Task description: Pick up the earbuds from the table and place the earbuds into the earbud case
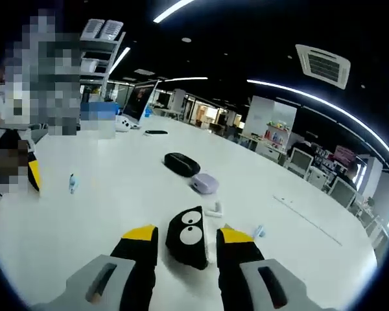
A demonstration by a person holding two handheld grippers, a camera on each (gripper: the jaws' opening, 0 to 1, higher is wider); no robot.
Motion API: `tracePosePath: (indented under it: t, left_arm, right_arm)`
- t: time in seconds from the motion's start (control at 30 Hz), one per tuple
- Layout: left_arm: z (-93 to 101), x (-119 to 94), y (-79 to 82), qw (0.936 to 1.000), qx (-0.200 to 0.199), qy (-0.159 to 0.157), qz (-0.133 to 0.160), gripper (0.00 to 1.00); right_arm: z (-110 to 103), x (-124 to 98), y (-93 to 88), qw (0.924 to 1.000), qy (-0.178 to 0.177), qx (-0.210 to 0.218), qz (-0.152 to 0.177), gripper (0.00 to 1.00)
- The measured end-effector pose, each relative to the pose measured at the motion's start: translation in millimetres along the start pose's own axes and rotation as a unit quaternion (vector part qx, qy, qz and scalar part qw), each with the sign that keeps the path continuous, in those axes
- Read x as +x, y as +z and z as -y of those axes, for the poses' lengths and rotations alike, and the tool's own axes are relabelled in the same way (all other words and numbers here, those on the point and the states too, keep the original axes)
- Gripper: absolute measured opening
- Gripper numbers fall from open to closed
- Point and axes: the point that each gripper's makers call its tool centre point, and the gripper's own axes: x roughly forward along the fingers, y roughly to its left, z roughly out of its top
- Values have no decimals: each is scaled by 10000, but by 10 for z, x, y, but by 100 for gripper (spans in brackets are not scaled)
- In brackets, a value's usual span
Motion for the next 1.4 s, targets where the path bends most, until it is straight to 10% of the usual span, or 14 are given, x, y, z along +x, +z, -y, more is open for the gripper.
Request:
tracePosePath:
  t: [0.6,0.87,1.13,1.23,1.4]
  left_arm:
    - [-15,23,-8,10000,-19,-45,2,67]
    - [-18,54,1,10000,-24,-61,1,67]
    - [-17,75,-13,10000,-38,-89,-3,67]
    - [-23,69,-17,10000,-38,-84,1,67]
    - [-43,60,-28,10000,-46,-78,0,67]
  right_arm:
    - [36,103,43,9946,258,975,244,18]
    - [-79,100,103,9984,214,-431,295,16]
    - [-202,93,110,9749,116,-2209,267,16]
    - [-296,71,100,9474,88,-3182,321,16]
    - [-390,54,76,9420,207,-3330,362,15]
